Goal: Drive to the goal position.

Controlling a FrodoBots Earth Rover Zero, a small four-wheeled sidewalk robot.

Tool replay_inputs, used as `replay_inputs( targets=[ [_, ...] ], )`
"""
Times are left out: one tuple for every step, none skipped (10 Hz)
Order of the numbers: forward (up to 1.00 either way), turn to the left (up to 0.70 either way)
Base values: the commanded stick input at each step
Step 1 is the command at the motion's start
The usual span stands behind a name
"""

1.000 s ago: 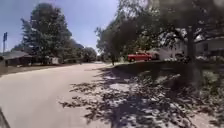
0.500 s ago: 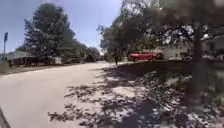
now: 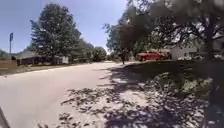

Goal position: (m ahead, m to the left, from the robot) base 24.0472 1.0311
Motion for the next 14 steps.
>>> replay_inputs(
  targets=[
    [0.7,0.0],
    [0.7,0.0],
    [0.7,0.0],
    [0.7,0.0],
    [0.7,0.0],
    [0.7,0.0],
    [0.7,0.0],
    [0.7,0.0],
    [0.7,0.0],
    [0.7,0.0],
    [0.7,0.0],
    [0.7,0.0],
    [0.7,0.0],
    [0.7,0.0]
  ],
)
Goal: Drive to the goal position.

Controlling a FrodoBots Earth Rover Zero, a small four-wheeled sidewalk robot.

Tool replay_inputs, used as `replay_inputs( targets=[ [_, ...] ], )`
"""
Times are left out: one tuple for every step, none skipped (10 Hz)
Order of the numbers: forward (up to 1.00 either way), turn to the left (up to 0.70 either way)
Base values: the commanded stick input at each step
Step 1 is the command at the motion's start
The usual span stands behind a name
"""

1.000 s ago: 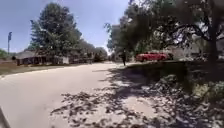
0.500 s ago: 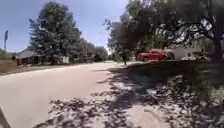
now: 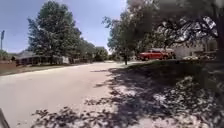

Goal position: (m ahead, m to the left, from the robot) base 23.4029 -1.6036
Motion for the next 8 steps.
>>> replay_inputs(
  targets=[
    [0.7,0.0],
    [0.7,0.0],
    [0.7,0.0],
    [0.7,0.0],
    [0.7,0.0],
    [0.7,0.0],
    [0.7,0.0],
    [0.7,0.0]
  ],
)
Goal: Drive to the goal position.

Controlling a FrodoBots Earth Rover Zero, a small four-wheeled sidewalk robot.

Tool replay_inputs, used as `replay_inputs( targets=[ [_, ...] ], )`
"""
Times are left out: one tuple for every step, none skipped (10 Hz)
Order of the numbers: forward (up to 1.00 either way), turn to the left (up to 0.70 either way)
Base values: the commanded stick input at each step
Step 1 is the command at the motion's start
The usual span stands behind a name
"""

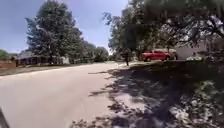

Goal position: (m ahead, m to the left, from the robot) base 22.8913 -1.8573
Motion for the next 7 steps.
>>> replay_inputs(
  targets=[
    [0.7,0.0],
    [0.7,0.0],
    [0.7,0.0],
    [0.7,0.0],
    [0.7,0.0],
    [0.7,0.0],
    [0.7,0.0]
  ],
)
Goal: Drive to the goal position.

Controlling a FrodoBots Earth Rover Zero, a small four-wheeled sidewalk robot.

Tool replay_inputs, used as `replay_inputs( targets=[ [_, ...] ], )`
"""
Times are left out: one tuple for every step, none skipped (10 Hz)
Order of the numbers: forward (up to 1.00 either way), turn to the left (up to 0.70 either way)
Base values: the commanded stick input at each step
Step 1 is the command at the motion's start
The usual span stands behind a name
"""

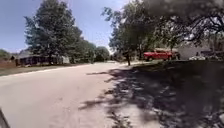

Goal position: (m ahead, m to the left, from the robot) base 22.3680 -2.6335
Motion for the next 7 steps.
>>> replay_inputs(
  targets=[
    [0.7,0.0],
    [0.7,0.0],
    [0.7,0.0],
    [0.7,0.0],
    [0.7,0.0],
    [0.7,0.0],
    [0.7,0.0]
  ],
)
